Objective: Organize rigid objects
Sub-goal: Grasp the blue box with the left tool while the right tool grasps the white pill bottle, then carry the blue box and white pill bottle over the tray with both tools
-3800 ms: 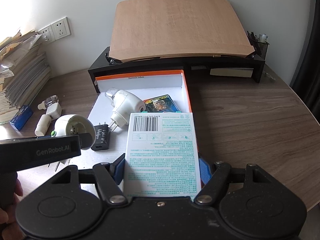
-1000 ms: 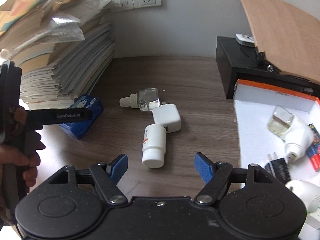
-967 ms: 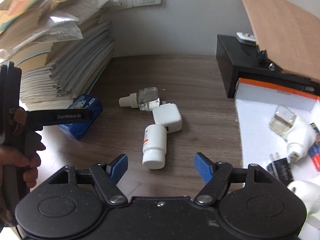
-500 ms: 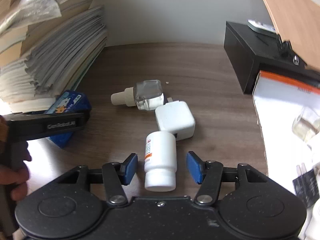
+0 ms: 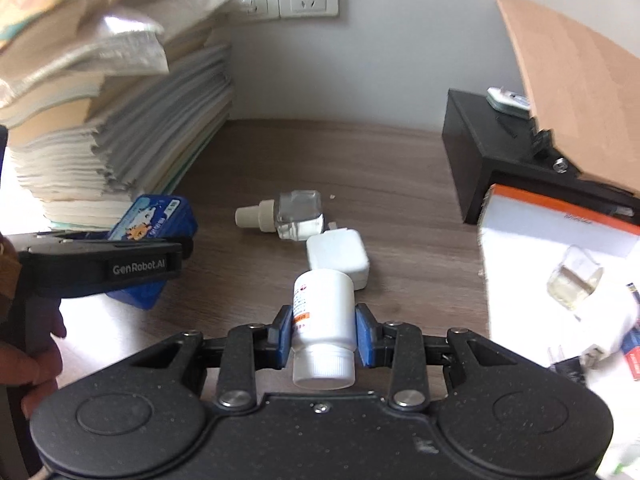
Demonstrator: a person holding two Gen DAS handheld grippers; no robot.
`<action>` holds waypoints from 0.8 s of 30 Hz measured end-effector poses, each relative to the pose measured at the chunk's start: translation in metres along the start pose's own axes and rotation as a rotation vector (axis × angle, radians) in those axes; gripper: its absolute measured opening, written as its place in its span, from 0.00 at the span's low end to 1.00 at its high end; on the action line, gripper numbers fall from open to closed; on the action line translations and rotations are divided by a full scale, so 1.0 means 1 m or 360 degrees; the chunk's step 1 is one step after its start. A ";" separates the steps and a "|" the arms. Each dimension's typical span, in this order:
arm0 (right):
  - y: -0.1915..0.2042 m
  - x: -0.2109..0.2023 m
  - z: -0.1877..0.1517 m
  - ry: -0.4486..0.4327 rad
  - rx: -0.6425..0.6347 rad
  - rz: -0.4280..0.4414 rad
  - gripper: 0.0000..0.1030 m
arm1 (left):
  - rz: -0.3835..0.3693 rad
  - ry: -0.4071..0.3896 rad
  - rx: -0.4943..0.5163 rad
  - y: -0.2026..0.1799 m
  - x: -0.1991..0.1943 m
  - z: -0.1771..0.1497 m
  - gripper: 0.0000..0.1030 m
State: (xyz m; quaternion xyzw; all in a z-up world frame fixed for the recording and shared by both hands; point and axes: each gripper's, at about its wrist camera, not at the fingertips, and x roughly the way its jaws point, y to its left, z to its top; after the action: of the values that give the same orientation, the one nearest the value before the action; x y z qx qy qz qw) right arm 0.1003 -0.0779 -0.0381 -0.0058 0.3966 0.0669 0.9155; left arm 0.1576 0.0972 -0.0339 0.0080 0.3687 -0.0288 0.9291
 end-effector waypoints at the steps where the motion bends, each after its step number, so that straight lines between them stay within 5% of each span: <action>1: -0.003 -0.007 0.000 -0.0017 0.0002 0.0001 0.39 | -0.0005 -0.0012 0.0000 -0.005 -0.008 -0.001 0.60; 12: -0.061 -0.079 -0.009 -0.0145 0.0087 -0.0054 0.39 | -0.0105 -0.0037 -0.0025 -0.072 -0.082 -0.014 0.60; 24: -0.155 -0.144 -0.037 -0.0247 0.0239 -0.0219 0.39 | -0.0290 -0.0099 0.0070 -0.178 -0.104 -0.019 0.61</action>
State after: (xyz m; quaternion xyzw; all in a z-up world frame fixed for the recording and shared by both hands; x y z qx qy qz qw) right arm -0.0040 -0.2510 0.0344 0.0408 0.3271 -0.0257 0.9438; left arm 0.0585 -0.0750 0.0250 -0.0063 0.3381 -0.1215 0.9332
